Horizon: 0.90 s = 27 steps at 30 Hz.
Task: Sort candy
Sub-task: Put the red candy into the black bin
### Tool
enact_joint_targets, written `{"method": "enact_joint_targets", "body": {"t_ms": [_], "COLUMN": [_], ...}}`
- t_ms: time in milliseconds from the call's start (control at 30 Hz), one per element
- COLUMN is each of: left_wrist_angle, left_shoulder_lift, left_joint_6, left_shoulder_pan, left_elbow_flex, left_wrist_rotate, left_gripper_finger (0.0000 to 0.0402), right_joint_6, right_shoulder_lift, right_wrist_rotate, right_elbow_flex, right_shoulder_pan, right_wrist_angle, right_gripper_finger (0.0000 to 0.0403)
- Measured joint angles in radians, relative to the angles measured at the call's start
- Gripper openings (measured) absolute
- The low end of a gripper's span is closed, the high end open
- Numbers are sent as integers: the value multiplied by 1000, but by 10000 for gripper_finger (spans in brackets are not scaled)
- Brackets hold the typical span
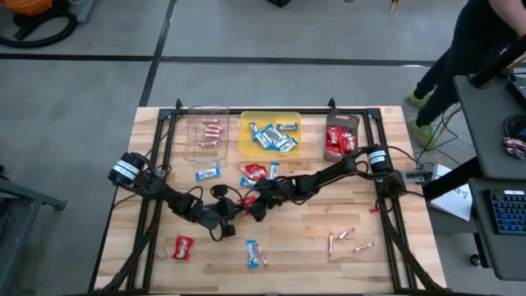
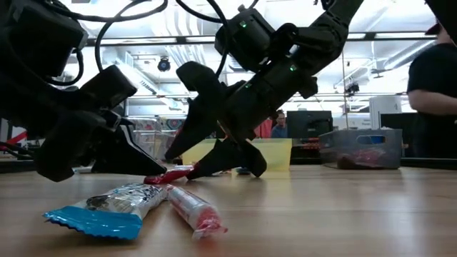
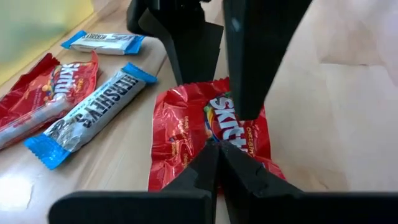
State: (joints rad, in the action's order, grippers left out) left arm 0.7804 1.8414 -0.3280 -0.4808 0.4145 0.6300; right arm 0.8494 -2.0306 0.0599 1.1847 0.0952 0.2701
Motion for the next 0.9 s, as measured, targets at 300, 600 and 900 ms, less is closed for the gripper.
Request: {"method": "enact_joint_targets", "body": {"t_ms": [300,600,900], "left_wrist_angle": [58,43,9], "left_shoulder_lift": [13,-56,-256], "left_joint_6": [17,37,91], "left_shoulder_pan": [-3,-14,-21], "left_elbow_flex": [-4,-24,-56], "left_wrist_rotate": [-12,-5,10], "left_gripper_finger": [0,0,0], "right_joint_6": [-17,-92,-211], "right_shoulder_lift": [-1,27,223], "right_wrist_rotate": [-7,1,-2], "right_elbow_flex": [-6,-9,-9], "right_shoulder_pan": [-4,-5,-8], "right_wrist_angle": [-1,-38,-327], "right_gripper_finger": [65,9,9]}}
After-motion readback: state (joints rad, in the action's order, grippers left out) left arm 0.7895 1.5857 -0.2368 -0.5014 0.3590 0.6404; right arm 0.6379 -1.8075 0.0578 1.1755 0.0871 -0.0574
